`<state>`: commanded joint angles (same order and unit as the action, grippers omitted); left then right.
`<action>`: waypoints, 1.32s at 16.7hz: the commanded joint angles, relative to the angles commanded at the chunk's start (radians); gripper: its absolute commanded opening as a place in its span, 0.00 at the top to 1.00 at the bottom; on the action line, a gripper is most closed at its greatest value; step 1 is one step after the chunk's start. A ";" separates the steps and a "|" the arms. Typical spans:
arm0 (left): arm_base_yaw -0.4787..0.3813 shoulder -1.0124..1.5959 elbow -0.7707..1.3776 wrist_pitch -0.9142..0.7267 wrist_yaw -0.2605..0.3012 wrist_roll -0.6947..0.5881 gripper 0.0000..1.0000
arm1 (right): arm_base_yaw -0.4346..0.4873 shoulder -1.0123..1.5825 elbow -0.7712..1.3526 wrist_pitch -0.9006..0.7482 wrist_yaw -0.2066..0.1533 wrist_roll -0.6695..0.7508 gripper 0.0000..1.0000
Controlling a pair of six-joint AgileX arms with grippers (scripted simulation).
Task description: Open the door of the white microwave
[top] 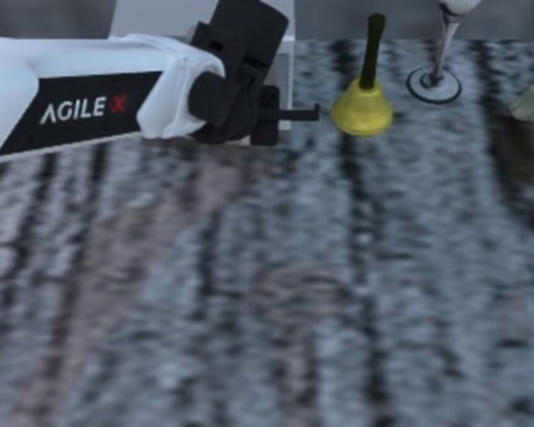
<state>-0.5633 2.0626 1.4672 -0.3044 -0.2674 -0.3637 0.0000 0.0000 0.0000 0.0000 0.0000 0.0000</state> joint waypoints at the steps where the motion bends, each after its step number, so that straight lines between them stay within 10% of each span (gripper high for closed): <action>1: 0.000 0.000 0.000 0.000 0.000 0.000 1.00 | 0.000 0.000 0.000 0.000 0.000 0.000 0.00; 22: 0.012 -0.043 -0.068 0.039 0.045 0.059 1.00 | 0.000 0.000 0.000 0.000 0.000 0.000 0.00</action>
<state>-0.5516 2.0195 1.3997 -0.2658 -0.2219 -0.3047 0.0000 0.0000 0.0000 0.0000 0.0000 0.0000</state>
